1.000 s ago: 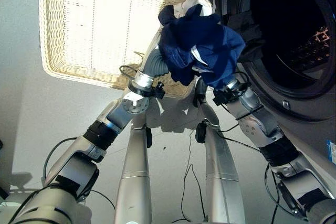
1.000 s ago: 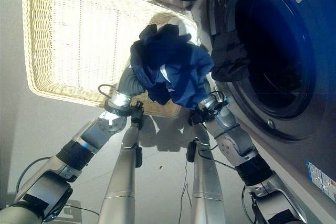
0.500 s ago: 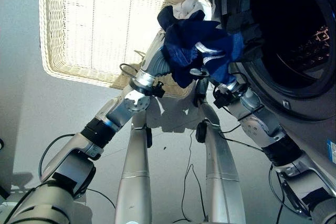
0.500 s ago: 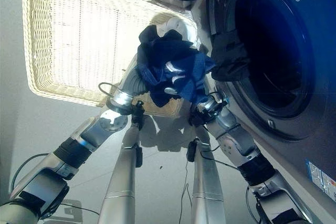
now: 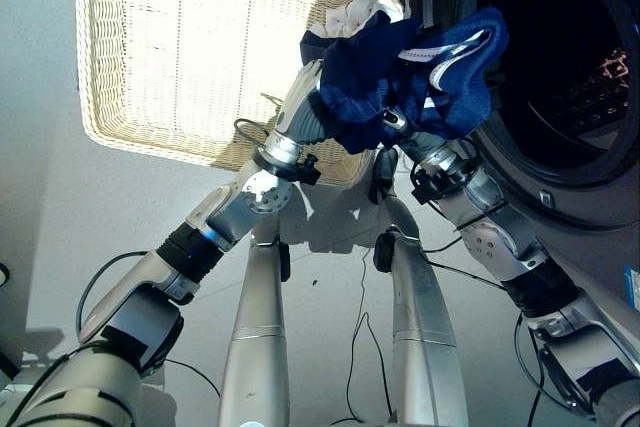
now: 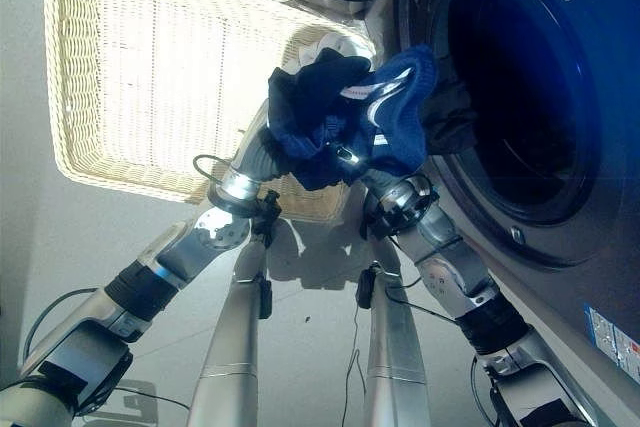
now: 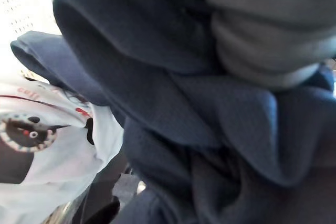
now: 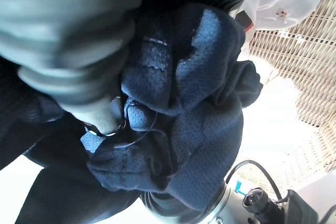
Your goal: Put the clothes into the washing machine.
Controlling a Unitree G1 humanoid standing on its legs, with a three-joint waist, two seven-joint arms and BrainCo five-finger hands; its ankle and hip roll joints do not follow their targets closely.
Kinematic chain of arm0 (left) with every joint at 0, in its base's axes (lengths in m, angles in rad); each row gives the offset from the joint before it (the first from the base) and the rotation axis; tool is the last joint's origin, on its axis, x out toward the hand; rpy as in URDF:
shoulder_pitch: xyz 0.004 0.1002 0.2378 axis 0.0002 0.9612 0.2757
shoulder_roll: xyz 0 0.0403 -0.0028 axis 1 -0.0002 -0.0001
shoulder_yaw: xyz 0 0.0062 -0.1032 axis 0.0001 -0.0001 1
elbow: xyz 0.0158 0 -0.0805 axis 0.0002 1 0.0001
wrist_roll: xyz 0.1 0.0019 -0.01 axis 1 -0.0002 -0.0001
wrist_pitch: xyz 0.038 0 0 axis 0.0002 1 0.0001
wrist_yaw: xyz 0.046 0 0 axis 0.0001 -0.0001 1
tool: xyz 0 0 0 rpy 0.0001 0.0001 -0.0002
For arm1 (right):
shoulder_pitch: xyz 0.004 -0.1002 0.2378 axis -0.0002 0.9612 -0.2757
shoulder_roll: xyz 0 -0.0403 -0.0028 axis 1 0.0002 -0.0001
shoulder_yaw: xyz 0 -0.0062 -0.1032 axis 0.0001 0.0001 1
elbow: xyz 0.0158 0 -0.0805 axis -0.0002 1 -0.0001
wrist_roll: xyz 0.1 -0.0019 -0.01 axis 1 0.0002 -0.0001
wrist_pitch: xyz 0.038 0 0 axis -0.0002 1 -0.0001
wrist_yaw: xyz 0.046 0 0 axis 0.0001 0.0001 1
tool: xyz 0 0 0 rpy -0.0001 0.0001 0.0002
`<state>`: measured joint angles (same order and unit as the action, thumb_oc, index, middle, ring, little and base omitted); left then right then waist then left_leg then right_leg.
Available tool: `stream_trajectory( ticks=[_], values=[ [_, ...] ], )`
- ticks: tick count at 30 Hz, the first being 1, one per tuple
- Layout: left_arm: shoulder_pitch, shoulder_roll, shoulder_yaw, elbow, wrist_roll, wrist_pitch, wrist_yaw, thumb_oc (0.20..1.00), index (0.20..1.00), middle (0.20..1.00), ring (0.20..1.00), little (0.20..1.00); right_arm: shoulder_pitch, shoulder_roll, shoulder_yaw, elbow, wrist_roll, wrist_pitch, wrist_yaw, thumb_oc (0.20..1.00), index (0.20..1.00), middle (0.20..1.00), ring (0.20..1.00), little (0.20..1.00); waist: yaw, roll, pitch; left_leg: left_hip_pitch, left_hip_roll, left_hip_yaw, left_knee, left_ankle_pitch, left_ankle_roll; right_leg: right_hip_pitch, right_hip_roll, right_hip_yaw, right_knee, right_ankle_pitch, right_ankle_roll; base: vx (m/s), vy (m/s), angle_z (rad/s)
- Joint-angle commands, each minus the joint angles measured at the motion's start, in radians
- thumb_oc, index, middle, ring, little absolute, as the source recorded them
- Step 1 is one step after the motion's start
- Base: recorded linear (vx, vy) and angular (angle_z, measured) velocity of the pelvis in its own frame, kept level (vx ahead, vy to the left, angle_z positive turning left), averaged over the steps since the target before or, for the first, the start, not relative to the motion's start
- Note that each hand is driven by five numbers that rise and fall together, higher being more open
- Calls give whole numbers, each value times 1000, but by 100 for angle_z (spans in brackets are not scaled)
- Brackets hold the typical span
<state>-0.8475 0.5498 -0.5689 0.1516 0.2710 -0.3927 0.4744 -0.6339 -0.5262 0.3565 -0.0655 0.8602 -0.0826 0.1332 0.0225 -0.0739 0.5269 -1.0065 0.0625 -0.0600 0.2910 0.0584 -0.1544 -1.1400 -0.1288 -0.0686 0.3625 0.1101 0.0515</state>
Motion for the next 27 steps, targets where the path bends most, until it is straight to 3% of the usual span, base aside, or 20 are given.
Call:
stream_trajectory(
  ticks=[1,2,4,10,27],
  values=[
    [-4,-43,-4,-35,65,33,25,655,655,655,655,655,-16,34,44,-163,42,-66,68,200,200,200,200,200,-26,62,-7,-8,-136,19,-34,64,99,47,72,-122,-18,38,90,0,0,0],
    [-3,-44,-1,-32,64,42,34,1000,1000,1000,1000,1000,-15,37,43,-160,48,-70,66,200,200,200,200,200,-25,62,-7,-9,-136,18,-34,64,98,47,71,-123,-18,39,91,0,0,0],
    [1,-50,2,-24,63,97,53,1000,1000,1000,1000,1000,-14,44,40,-152,55,-83,64,200,200,200,200,200,-23,62,-7,-10,-138,15,-33,65,98,46,70,-124,-18,40,91,0,0,0],
    [23,-56,16,-5,63,172,87,1000,1000,1000,1000,1000,-9,55,20,-149,75,-118,44,200,200,200,200,200,-21,63,-7,-9,-139,15,-35,67,98,47,68,-126,-23,44,93,0,0,0],
    [38,-23,40,13,75,282,-17,1000,1000,1000,1000,1000,11,43,-104,-141,63,-281,-21,200,200,200,200,200,-26,64,-7,-9,-131,22,-28,64,97,46,60,-125,-12,46,99,0,0,0]
  ],
)
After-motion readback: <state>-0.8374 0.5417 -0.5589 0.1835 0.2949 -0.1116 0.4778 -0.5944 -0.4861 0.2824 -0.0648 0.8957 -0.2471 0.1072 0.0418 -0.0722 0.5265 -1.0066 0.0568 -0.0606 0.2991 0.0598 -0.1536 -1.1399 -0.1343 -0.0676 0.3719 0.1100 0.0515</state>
